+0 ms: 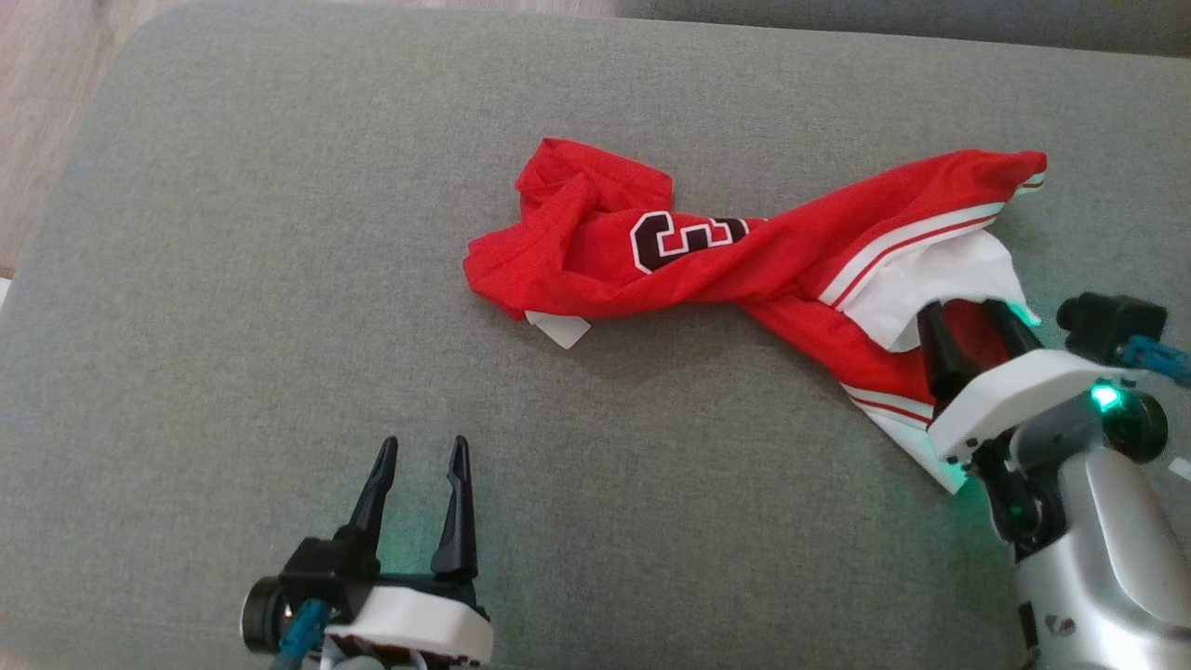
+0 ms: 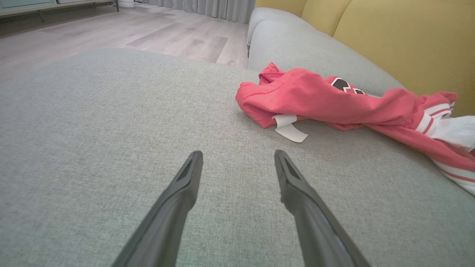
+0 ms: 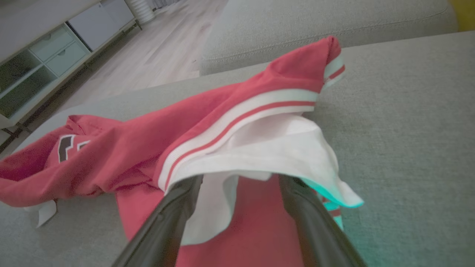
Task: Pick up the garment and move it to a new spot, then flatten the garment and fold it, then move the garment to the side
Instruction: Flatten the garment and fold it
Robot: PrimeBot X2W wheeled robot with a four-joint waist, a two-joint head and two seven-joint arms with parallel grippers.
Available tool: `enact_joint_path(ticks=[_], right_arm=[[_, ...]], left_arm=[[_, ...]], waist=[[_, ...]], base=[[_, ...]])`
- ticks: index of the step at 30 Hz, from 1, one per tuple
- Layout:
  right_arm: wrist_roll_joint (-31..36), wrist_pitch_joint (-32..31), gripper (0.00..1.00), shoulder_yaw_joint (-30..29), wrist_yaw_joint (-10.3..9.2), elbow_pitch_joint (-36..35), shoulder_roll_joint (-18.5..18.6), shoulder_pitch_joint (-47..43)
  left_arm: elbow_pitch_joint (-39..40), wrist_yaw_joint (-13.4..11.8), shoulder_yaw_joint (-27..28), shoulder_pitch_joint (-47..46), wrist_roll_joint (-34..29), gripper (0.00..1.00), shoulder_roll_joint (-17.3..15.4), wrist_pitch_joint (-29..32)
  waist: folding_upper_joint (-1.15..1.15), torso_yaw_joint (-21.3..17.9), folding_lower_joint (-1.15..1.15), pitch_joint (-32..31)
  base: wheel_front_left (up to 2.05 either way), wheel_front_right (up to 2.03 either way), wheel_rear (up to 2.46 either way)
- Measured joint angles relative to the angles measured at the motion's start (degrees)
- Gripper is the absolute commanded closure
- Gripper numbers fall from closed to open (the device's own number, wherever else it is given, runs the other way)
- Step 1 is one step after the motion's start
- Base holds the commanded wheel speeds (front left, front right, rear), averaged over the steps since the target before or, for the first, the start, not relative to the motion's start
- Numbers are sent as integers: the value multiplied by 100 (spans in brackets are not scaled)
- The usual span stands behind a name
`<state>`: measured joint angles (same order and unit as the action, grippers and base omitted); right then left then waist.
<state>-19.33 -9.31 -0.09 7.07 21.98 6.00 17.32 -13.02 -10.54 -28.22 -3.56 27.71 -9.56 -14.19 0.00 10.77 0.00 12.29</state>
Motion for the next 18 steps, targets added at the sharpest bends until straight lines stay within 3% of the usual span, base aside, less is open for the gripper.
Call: enact_joint_path(ticks=[7,8,9,10,11,13,18], right_arm=[[-77,-112,0,-24,0,140,-1,185],[-77,-137,8,-32,0,225,-3,235],[-78,-186,22,-34,0,309,-11,289],[-78,-188,49,-43,0,396,-22,347],[-78,-188,60,-46,0,474,-30,404],[-71,-160,99,-63,0,613,-36,529],[69,258,100,-29,0,588,-35,689]], left_arm=[[0,-2,3,-12,1,0,0,0],[0,-2,3,-22,1,0,0,0],[0,-2,4,-38,1,0,-1,-1],[-3,-2,3,-65,1,0,0,-1],[-3,-2,3,-100,1,0,0,-1],[-7,-2,3,-147,1,0,1,-1],[-47,-3,14,-171,2,0,0,-1]], waist=[[0,-19,0,75],[0,-21,0,92],[0,-23,0,108],[0,-25,0,122],[0,-25,0,135],[0,-21,0,148],[0,-39,0,116]], base=[[0,0,0],[0,0,0],[0,0,0],[0,0,0],[0,0,0],[0,0,0],[0,0,0]])
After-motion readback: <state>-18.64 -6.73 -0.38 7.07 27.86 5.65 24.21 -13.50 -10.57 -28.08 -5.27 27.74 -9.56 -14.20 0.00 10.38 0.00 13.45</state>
